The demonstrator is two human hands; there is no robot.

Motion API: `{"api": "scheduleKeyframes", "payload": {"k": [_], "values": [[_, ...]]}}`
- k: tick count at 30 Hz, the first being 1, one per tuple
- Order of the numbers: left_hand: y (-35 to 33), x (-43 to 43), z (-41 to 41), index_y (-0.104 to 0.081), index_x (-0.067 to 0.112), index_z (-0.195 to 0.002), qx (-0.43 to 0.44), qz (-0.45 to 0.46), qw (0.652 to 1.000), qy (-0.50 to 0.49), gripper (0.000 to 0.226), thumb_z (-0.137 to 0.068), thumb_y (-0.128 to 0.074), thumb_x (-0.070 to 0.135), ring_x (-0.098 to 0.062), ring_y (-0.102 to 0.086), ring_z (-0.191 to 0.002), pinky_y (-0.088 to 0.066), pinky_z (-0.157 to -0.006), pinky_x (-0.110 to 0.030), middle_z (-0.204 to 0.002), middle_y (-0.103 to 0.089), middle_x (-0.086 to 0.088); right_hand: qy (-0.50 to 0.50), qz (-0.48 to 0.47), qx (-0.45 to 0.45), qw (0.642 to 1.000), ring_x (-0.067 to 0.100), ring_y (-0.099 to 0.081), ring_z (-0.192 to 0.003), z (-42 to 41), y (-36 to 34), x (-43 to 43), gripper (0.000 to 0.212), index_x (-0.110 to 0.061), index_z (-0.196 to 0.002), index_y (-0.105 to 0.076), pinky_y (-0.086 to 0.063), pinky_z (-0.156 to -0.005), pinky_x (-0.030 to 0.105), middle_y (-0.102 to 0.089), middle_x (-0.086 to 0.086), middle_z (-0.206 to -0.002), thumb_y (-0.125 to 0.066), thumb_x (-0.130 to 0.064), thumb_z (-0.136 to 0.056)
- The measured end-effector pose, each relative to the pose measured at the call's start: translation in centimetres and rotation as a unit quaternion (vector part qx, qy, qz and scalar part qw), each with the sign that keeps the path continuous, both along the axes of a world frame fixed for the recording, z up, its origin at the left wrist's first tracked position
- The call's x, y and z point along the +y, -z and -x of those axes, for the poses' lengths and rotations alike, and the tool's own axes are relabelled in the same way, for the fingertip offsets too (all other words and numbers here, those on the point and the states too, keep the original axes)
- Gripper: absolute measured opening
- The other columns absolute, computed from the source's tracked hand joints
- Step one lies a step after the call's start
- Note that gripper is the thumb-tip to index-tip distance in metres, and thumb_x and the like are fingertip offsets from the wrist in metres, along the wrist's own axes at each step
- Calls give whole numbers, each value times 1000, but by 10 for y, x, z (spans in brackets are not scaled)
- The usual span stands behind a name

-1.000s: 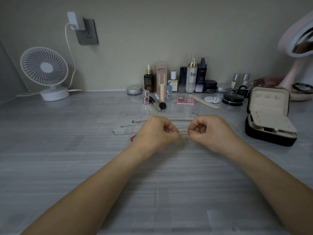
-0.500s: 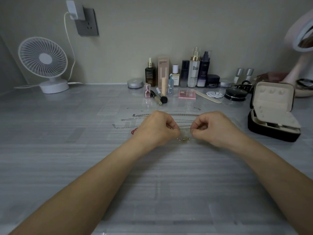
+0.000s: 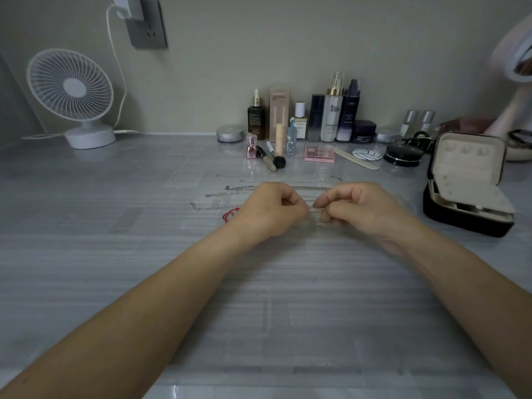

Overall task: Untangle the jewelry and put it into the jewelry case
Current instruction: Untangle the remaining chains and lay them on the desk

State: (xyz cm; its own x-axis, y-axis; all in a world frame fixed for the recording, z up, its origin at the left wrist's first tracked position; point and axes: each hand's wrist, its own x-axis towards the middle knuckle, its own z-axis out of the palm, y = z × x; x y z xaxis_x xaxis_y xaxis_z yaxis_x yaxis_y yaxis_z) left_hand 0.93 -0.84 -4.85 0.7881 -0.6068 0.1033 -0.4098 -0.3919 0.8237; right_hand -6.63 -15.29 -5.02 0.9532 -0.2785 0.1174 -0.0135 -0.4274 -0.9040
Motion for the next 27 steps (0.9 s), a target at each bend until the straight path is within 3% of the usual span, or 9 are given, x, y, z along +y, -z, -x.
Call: {"api": "scheduleKeyframes", "payload": {"k": [8,12,16,21,27], "values": [[-4,-1,5,-63,9,-87,24,0,1000,-2,10,-88,-58,18,0,-34,-25,-22,-30,-8,-54,-44,4,-8,19,-9,1000,-1,-60,-59,0,3,1,6,-19,-73,-68,-47,-62,12,-68,-7,-64,-73,-16,-76],[-3,-2,5,-62,11,-84,14,-11,1000,8,10,-88,-58,18,1,-35,-26,-23,-29,-9,-54,-45,5,-6,52,-22,998,-6,-54,-53,-1,3,2,10,-22,-72,-67,-42,-55,6,-64,-13,-56,-68,-18,-81],[-2,-2,4,-63,12,-82,11,-10,1000,7,8,-87,-59,17,2,-37,-28,-25,-30,-9,-54,-48,5,-22,121,-13,992,-6,-57,-62,-1,1,0,15,-30,-72,-67,-42,-63,5,-67,-12,-72,-68,-19,-82],[-2,-1,5,-62,17,-75,15,-12,1000,21,8,-82,-63,14,3,-39,-30,-27,-33,-9,-55,-51,6,-21,143,-13,989,-5,-51,-47,-1,1,2,17,-22,-67,-65,-39,-50,6,-59,-9,-61,-75,-10,-74],[0,0,4,-61,18,-73,4,-9,1000,23,12,-84,-62,14,3,-40,-29,-27,-31,-10,-56,-51,6,-11,169,-25,985,-5,-49,-46,1,0,-1,16,-26,-65,-67,-35,-48,5,-59,-12,-55,-76,-17,-73]]}}
